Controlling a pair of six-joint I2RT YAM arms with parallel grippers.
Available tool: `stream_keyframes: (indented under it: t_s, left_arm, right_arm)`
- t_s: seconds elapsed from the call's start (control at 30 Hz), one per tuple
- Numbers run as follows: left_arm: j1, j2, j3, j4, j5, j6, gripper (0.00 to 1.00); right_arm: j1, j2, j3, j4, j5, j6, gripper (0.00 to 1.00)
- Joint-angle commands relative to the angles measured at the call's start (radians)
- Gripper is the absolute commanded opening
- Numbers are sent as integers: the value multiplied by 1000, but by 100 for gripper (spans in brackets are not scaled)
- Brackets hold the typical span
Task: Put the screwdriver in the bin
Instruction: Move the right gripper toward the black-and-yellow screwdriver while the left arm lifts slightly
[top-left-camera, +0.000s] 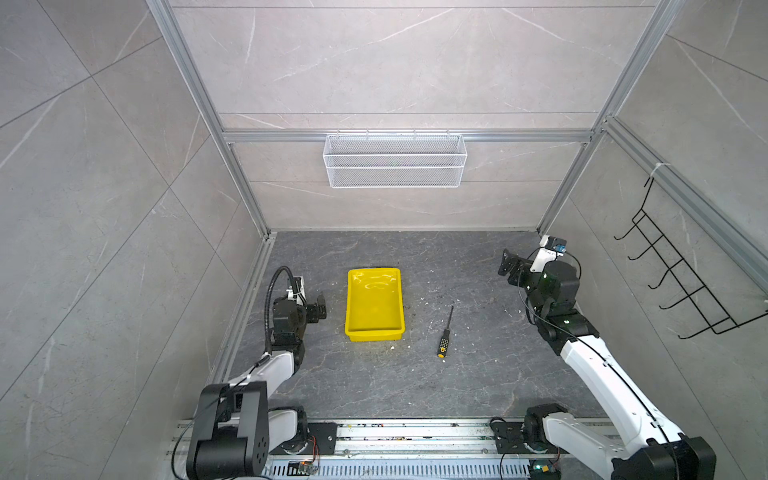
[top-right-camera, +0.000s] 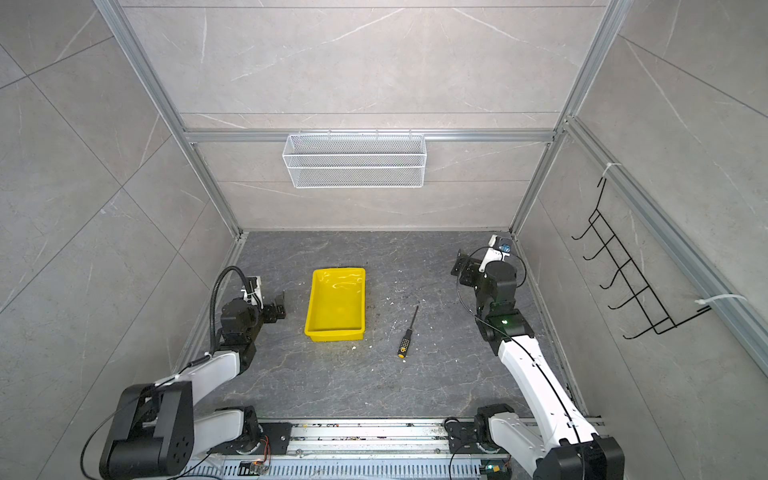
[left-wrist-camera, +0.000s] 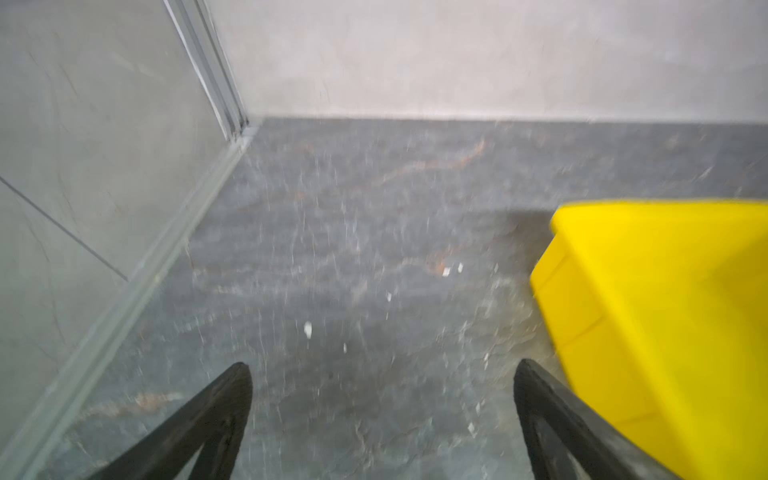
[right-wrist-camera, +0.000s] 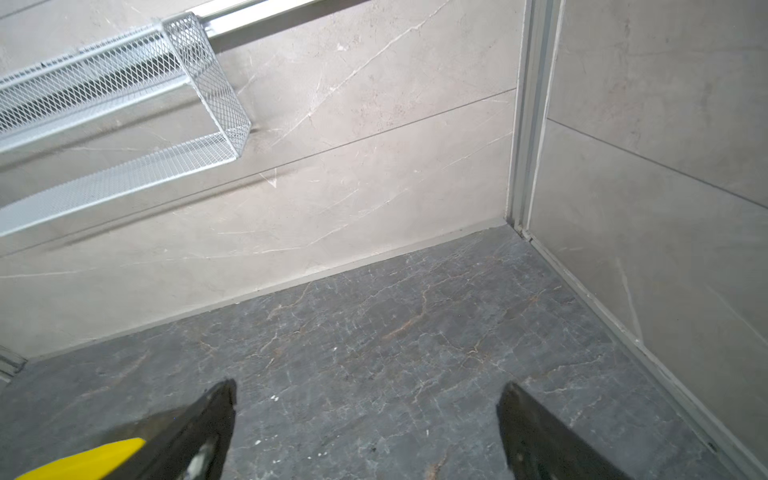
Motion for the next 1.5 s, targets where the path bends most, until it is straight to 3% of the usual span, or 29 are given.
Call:
stream_keyframes:
  t_s: [0.0,0.07,0.13,0.2,0.3,0.43,0.53,0.6,0.73,0.83,0.93,1.03,1.17,1.27,1.47]
  left_arm:
    - [-43,-122,183,-286,85,-107,100]
    - [-64,-145,295,-326,182,-164,100]
    - [-105,-132,363,-303,169,-255,100]
    - [-141,-97,417,-328,173,-297,100]
    - [-150,-33,422,-424,194,-398,100]
    - [-155,22,348,-420,125,-419,100]
    - [-155,24,355,-462,82,-437,100]
    - [-162,25,377,-493,133,-360,100]
    - [-163,49,337,-446,172,-385,100]
    - [-163,65,356,-477,182,-390,100]
    - [-162,46,327,-496,84,-405,100]
    - [-162,16,287,-518,-85,-488,100]
    - [-157,-45,256,-489,-55,-475,100]
    - [-158,-71,195,-415,-50,-496,100]
    - [-159,-68,205,-447,-78,-510,100]
  right_arm:
    - [-3,37,76,-236,-1,113,99]
    - [-2,56,125,-328,65,197,99]
    - [-1,77,170,-491,204,373,99]
    - [-17,114,202,-716,362,657,100]
    - [-103,147,198,-679,182,553,100]
    - [-110,184,226,-748,104,494,100]
    - [-125,176,178,-676,7,463,99]
    - [-127,163,172,-680,-51,467,99]
    - [-126,108,123,-685,-210,372,98]
    - [-126,139,168,-837,-302,215,97]
    - [-126,138,155,-947,-315,157,97]
    - [-124,86,82,-920,-405,188,96]
    - [-97,92,-9,-792,-502,218,90]
    - [-36,154,-24,-762,-461,259,88]
    - [243,209,-83,-606,-322,458,83]
